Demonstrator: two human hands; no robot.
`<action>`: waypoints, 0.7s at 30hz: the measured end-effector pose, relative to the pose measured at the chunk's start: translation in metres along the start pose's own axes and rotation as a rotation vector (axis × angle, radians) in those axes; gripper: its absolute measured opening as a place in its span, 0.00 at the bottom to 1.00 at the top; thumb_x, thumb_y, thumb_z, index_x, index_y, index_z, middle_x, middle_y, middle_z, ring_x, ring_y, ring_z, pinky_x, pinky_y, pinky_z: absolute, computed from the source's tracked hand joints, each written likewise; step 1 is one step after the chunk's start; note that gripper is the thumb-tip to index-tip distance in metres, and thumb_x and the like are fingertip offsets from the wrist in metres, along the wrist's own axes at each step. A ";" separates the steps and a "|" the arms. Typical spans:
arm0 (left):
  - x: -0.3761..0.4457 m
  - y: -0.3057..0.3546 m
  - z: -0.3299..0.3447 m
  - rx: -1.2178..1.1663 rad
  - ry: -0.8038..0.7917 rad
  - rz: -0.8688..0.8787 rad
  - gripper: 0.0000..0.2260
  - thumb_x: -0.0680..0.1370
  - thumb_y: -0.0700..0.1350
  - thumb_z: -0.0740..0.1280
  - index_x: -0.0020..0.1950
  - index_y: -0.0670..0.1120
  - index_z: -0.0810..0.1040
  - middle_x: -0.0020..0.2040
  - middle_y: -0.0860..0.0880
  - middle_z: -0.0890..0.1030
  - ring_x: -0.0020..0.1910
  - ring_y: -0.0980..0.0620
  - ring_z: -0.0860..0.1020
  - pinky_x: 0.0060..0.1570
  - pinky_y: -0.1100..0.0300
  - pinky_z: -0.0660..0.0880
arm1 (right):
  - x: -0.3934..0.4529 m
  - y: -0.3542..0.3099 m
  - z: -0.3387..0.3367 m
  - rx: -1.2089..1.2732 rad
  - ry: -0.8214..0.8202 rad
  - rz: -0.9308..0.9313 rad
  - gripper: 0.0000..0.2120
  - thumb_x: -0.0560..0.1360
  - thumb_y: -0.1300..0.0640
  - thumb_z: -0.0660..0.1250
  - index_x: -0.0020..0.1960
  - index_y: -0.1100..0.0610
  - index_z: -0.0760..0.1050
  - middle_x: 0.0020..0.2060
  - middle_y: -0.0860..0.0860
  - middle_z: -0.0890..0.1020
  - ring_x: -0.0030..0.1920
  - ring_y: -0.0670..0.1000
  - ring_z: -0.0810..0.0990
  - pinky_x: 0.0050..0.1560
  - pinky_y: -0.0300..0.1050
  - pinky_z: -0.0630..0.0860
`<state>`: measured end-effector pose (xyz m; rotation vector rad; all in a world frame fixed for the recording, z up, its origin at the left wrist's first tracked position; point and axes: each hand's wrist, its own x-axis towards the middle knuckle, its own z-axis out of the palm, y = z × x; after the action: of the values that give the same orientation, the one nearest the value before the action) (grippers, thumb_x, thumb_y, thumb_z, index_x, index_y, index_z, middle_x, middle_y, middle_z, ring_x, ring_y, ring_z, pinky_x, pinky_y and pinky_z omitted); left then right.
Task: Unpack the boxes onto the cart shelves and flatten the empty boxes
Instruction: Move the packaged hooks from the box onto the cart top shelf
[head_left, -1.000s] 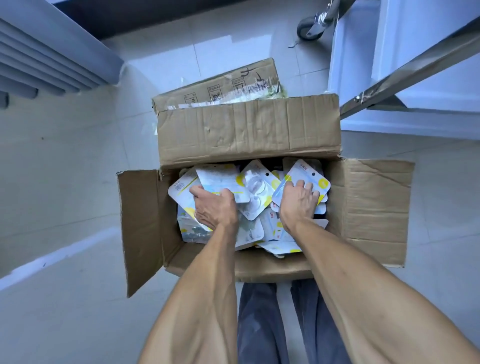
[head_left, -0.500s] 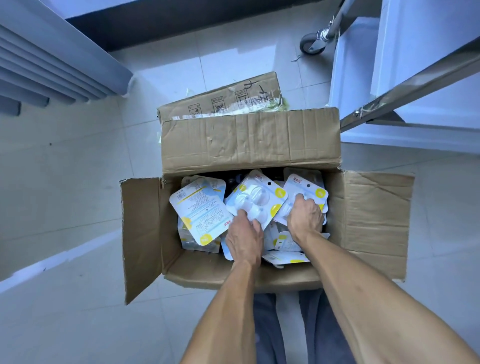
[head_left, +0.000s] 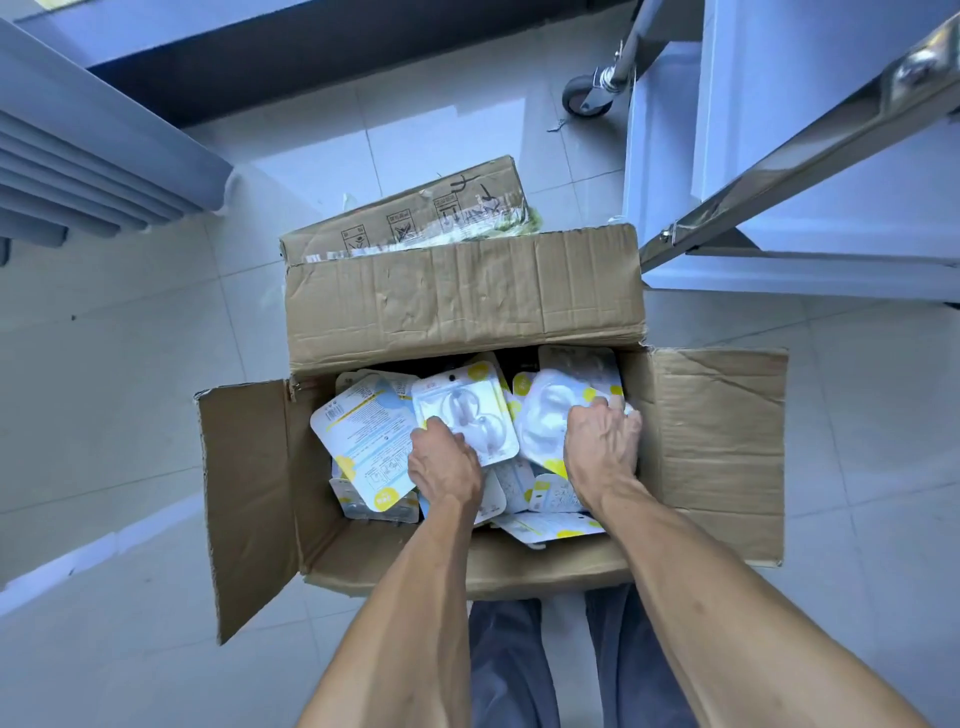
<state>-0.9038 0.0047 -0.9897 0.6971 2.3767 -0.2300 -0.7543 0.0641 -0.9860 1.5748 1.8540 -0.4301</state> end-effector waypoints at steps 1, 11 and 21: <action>-0.004 -0.001 -0.003 0.021 0.001 0.001 0.07 0.81 0.43 0.63 0.53 0.40 0.76 0.51 0.41 0.77 0.47 0.41 0.78 0.41 0.54 0.67 | -0.002 0.000 -0.004 0.011 -0.017 0.014 0.12 0.77 0.62 0.59 0.55 0.52 0.78 0.53 0.52 0.79 0.59 0.55 0.74 0.52 0.48 0.71; -0.096 0.019 -0.089 0.076 -0.047 0.010 0.05 0.77 0.39 0.61 0.42 0.46 0.74 0.47 0.47 0.77 0.36 0.49 0.75 0.35 0.59 0.66 | -0.085 0.027 -0.095 0.392 -0.109 0.329 0.12 0.75 0.58 0.61 0.55 0.53 0.79 0.55 0.53 0.80 0.56 0.53 0.80 0.50 0.43 0.75; -0.260 0.140 -0.275 -0.066 0.050 0.385 0.07 0.72 0.43 0.62 0.46 0.45 0.79 0.48 0.44 0.80 0.49 0.41 0.81 0.43 0.55 0.76 | -0.229 0.169 -0.289 0.730 0.114 0.635 0.14 0.79 0.52 0.61 0.60 0.55 0.79 0.59 0.54 0.80 0.60 0.55 0.80 0.55 0.45 0.75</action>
<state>-0.8060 0.1033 -0.6106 1.1182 2.2298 0.0316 -0.6560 0.1133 -0.5957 2.5925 1.1976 -0.7731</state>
